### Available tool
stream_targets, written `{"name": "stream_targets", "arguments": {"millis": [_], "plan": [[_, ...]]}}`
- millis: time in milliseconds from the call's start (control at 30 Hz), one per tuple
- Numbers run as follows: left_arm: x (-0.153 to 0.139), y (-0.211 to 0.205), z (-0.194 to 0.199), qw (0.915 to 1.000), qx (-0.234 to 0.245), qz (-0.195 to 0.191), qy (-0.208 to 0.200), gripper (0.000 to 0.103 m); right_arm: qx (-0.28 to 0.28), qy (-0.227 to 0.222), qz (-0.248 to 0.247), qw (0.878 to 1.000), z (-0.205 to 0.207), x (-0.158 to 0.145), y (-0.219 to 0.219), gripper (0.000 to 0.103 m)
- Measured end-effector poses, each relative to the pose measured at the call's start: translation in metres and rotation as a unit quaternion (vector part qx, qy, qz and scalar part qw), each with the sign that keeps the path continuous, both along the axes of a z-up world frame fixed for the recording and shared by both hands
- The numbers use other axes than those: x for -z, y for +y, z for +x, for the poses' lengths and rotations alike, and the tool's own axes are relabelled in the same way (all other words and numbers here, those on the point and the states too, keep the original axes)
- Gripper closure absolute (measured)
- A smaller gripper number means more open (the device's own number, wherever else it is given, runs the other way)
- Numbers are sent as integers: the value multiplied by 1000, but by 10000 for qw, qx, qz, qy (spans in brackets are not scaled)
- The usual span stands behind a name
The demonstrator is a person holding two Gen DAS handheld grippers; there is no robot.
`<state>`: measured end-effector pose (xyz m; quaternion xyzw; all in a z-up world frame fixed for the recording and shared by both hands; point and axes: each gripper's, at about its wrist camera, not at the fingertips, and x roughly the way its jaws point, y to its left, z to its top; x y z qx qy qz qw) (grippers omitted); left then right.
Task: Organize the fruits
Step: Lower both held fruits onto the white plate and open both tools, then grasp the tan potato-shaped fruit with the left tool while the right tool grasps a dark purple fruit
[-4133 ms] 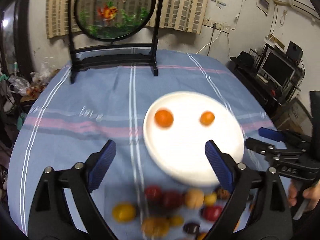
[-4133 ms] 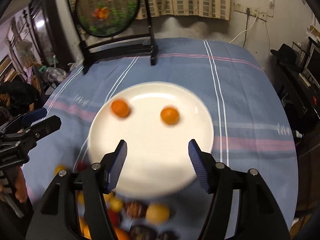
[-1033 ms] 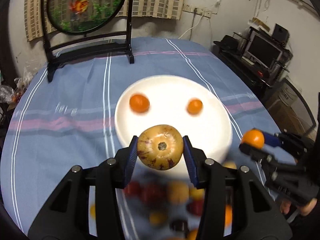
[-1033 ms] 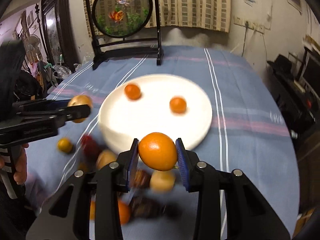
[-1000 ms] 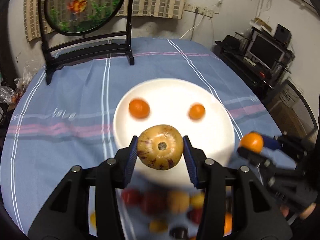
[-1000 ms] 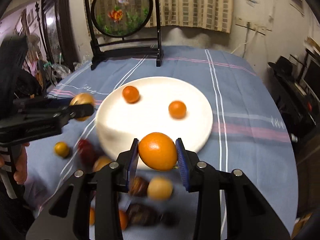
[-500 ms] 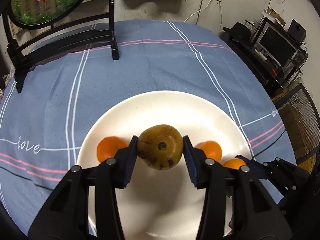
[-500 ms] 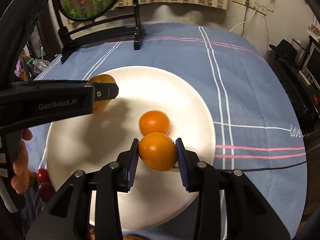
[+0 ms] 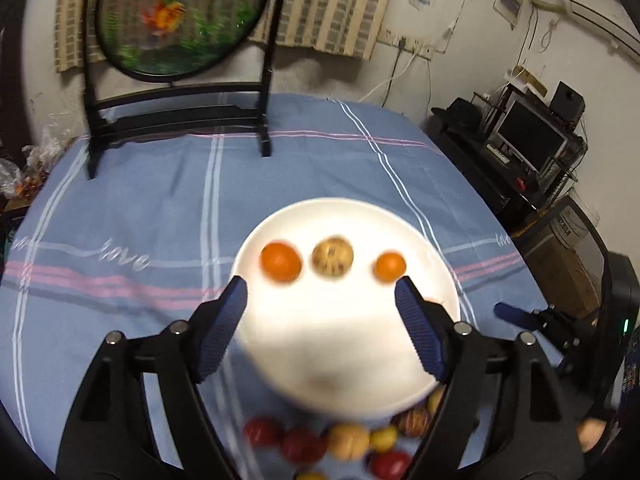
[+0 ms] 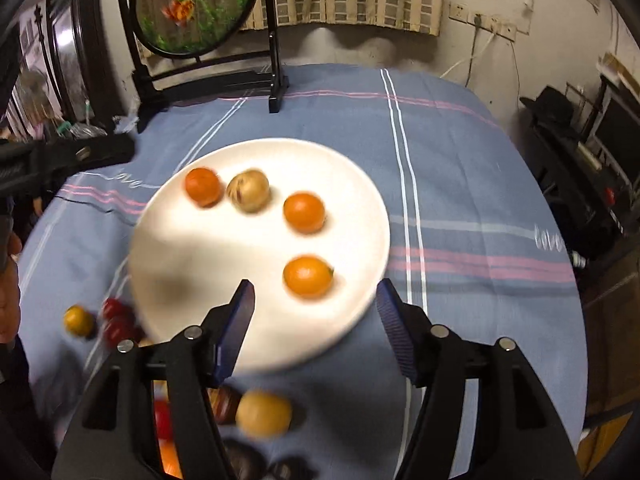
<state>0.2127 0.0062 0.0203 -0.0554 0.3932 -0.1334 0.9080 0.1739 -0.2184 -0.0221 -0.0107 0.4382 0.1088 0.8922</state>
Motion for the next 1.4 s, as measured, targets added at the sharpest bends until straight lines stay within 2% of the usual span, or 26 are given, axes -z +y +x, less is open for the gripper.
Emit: {"name": "stream_targets", "arguments": {"millis": [200,433,567,733,900,1067,1100,1133,1267,1333,1400], "plan": [[22,26,-77,9997,-202,-18,-95,23,18,-62,108,9999,-57,-1,-2,34],[58,48,-133,9987,-498,105,63,22,127,-8,5,9999,-84,7,-3,34],[73,62,-152,9979,-588,-10,265,21,48,1,18,10000,-103,15,0,34],[83,68,-171,9975,-595,7,383,20,142,38,-427,9990,-119,35,-2,34],[87,62,-187,9983,-396,27,430,16,224,270,-501,9981,-122,55,-10,34],[91,47,-198,9985,-125,91,529,15,0,144,-652,9978,-114,66,-7,34],[91,46,-200,9985,-91,97,537,15,-90,133,-593,9981,-111,68,-6,37],[92,43,-202,9984,-53,110,548,15,-199,180,-495,9984,-105,71,-7,47],[95,39,-203,9981,-46,99,614,15,-414,194,-422,9981,-87,74,-4,58],[97,35,-201,9978,-41,76,657,15,-609,202,-356,9973,-81,72,1,76],[98,32,-199,9976,-41,101,681,15,-580,220,-424,9972,-82,70,4,76]]}}
